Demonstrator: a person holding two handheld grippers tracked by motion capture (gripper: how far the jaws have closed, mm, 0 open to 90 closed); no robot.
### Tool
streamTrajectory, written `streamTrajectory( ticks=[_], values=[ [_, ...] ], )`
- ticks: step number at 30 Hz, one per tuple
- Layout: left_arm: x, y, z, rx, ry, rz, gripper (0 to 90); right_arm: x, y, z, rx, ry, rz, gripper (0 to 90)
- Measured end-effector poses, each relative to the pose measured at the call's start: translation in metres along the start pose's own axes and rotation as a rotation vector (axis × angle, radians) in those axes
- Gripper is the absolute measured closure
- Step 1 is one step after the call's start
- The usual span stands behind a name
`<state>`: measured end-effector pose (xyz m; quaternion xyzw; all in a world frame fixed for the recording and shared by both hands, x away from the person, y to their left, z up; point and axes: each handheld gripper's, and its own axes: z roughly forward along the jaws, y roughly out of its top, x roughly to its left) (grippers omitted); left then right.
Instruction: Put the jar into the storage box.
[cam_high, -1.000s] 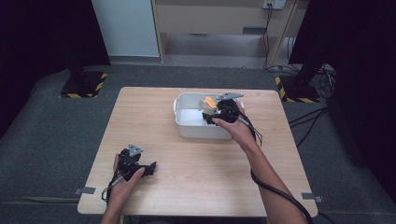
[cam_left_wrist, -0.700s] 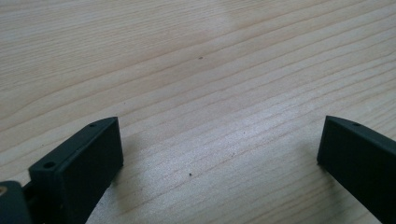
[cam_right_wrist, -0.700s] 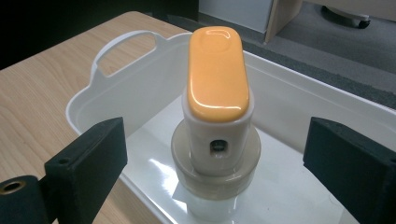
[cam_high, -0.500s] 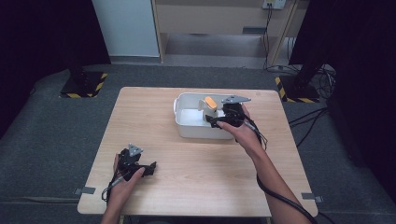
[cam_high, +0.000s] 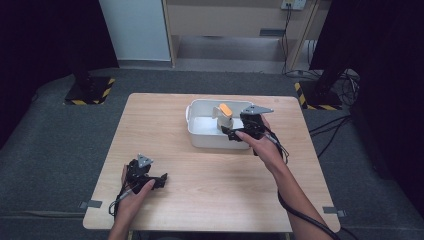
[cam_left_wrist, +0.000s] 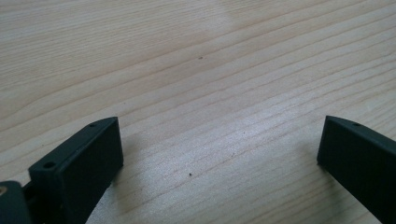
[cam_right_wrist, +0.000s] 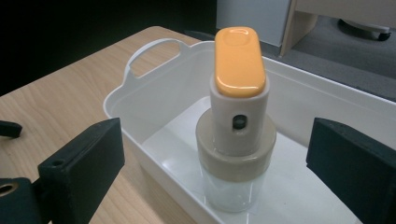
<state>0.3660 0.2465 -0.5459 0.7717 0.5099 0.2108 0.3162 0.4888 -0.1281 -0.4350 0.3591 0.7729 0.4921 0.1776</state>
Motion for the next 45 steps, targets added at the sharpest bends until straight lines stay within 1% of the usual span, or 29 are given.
streamTrajectory(
  ticks=[9,14,16,20,24,32,35,37,39,41,45],
  values=[
    [0.0,0.0,0.0,0.0,0.0,0.0,0.0,0.006,-0.008,-0.015,-0.021,0.018,-0.005,4.5],
    [0.0,0.0,0.0,0.0,0.0,0.0,0.0,0.009,-0.012,-0.022,-0.02,0.022,-0.021,4.5],
    [0.0,0.0,0.0,0.0,0.0,0.0,0.0,0.01,-0.017,-0.026,-0.023,0.019,-0.031,4.5],
    [0.0,0.0,0.0,0.0,0.0,0.0,0.0,0.011,-0.024,-0.032,-0.007,0.017,-0.051,4.3],
    [0.0,0.0,0.0,0.0,0.0,-0.001,0.0,0.011,-0.031,-0.04,-0.008,0.017,-0.039,4.0],
    [0.0,0.0,0.0,0.0,0.0,-0.001,0.0,0.011,-0.046,-0.057,0.021,0.016,-0.027,3.4],
    [0.0,0.0,0.0,0.0,0.0,-0.001,0.0,0.011,-0.052,-0.063,0.031,0.01,-0.011,3.4],
    [0.0,0.0,0.0,0.0,0.0,0.0,0.0,0.011,-0.057,-0.065,0.043,0.005,-0.007,3.4],
    [0.0,0.0,0.0,0.0,0.0,0.0,0.0,0.012,-0.061,-0.067,0.056,-0.009,0.0,3.6],
    [0.0,0.0,0.0,0.0,0.0,-0.001,0.0,0.011,-0.064,-0.067,0.058,-0.007,0.004,3.5],
    [0.0,0.0,0.0,0.0,0.0,0.0,0.0,0.01,-0.073,-0.072,0.055,-0.011,0.027,3.6]
  ],
)
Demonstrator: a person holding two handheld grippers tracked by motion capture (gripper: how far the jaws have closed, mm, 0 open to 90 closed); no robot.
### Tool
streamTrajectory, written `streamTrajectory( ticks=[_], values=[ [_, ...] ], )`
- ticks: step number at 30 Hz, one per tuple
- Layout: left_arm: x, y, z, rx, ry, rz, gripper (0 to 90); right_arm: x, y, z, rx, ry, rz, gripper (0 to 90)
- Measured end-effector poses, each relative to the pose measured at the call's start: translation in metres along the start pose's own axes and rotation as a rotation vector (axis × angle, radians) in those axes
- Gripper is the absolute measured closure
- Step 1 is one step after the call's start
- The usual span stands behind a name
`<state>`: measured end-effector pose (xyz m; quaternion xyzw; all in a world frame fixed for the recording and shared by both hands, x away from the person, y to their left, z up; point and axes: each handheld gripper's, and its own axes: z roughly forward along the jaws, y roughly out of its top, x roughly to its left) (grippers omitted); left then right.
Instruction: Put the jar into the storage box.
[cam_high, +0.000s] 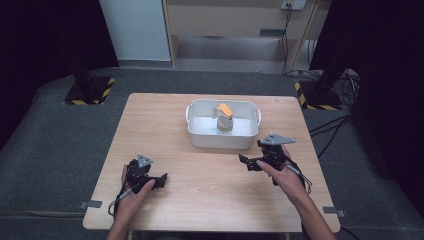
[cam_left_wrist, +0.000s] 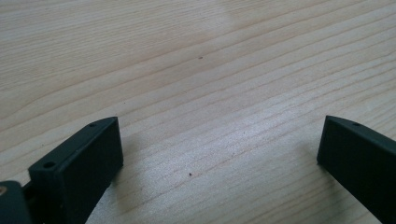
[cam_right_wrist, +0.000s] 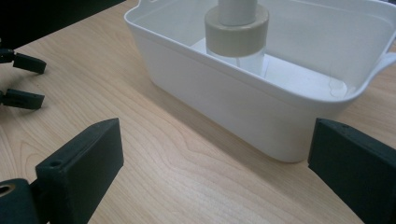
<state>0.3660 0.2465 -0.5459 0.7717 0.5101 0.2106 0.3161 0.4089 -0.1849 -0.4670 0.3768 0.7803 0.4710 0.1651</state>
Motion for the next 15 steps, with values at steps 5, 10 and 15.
streamTrajectory(
  ticks=[5,10,15],
  values=[
    [0.0,0.0,0.0,-0.001,0.0,-0.001,0.0,-0.002,-0.008,-0.005,0.003,-0.011,0.009,3.7],
    [0.0,0.0,0.0,0.0,0.0,0.0,0.0,-0.003,-0.021,-0.011,0.025,-0.011,0.028,4.0],
    [0.0,0.0,0.0,0.0,0.0,0.0,0.0,-0.004,-0.035,-0.017,0.041,-0.024,0.035,3.9]
  ],
)
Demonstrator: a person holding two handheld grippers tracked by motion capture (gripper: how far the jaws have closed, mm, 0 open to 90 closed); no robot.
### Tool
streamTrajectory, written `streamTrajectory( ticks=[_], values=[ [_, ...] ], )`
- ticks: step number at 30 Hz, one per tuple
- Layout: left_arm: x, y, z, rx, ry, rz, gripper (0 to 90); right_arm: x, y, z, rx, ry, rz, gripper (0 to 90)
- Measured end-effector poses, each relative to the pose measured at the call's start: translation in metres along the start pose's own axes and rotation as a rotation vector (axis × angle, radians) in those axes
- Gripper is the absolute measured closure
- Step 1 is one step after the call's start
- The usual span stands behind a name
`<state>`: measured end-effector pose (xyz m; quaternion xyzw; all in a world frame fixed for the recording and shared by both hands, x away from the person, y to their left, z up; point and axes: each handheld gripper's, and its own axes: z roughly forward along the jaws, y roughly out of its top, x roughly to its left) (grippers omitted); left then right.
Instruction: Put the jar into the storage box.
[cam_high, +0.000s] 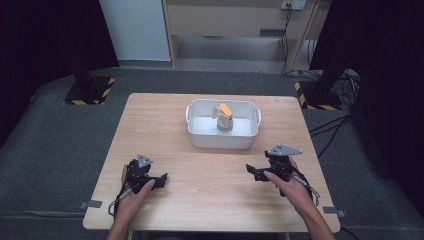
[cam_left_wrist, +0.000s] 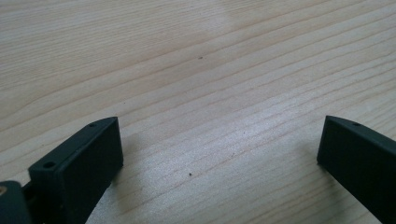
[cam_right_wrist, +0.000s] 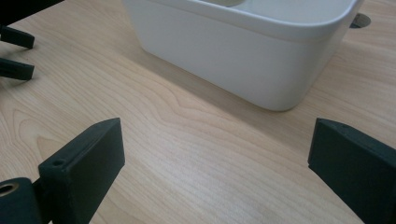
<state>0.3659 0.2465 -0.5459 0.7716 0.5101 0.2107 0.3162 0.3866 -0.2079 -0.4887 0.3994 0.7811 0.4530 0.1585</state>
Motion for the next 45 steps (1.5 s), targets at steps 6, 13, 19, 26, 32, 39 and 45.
streamTrajectory(
  ticks=[6,13,19,26,32,39,45],
  values=[
    [0.0,0.0,0.0,0.0,0.0,0.0,0.0,0.002,-0.01,-0.005,0.009,-0.002,0.007,3.7],
    [0.0,0.0,0.0,0.0,0.0,0.0,0.0,0.004,-0.019,-0.005,0.031,-0.007,0.008,3.7],
    [0.0,0.0,0.0,0.0,0.0,0.0,0.0,0.006,-0.024,-0.007,0.041,-0.01,0.002,3.6],
    [0.0,0.0,0.0,0.0,0.0,0.0,0.0,0.007,-0.03,-0.007,0.052,-0.007,0.003,3.6],
    [0.0,0.0,0.0,0.0,0.0,0.0,0.0,0.011,-0.039,-0.007,0.063,-0.001,0.016,3.6],
    [0.0,0.0,0.0,0.0,0.0,0.0,0.0,0.012,-0.047,-0.009,0.068,-0.003,0.024,3.6],
    [0.0,0.0,0.0,0.0,0.0,0.0,0.0,0.015,-0.05,-0.006,0.092,-0.012,0.011,3.5]
  ],
)
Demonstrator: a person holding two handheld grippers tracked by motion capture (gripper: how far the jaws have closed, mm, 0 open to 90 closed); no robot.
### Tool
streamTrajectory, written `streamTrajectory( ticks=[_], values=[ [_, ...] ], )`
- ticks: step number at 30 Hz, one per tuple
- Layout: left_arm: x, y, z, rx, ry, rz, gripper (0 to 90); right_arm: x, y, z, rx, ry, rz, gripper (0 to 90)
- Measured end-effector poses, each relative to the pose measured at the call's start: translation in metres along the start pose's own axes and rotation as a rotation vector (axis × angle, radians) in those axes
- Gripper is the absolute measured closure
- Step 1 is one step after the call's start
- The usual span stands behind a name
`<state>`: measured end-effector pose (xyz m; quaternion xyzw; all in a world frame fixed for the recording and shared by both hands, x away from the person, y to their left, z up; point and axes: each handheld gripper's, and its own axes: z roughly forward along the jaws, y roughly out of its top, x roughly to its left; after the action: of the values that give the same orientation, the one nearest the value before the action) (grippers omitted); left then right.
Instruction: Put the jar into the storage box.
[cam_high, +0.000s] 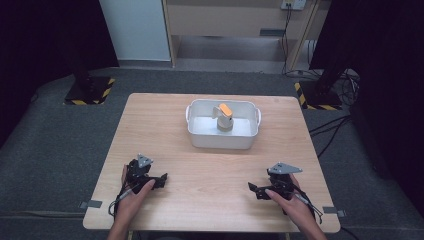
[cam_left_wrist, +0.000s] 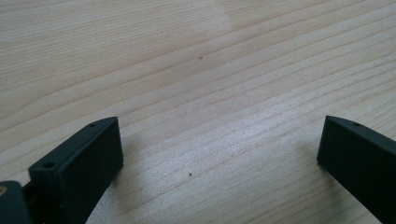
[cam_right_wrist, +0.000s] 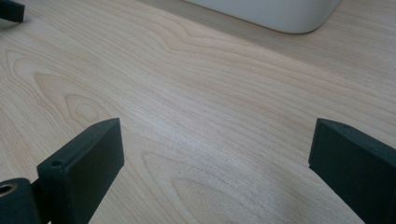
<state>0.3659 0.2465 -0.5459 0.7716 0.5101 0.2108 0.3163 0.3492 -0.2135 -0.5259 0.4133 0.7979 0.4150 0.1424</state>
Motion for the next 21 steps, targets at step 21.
streamTrajectory(
  ticks=[21],
  values=[
    [0.0,0.0,0.0,0.0,0.0,0.0,0.0,0.008,-0.009,0.019,0.085,-0.016,-0.029,3.2]
  ],
)
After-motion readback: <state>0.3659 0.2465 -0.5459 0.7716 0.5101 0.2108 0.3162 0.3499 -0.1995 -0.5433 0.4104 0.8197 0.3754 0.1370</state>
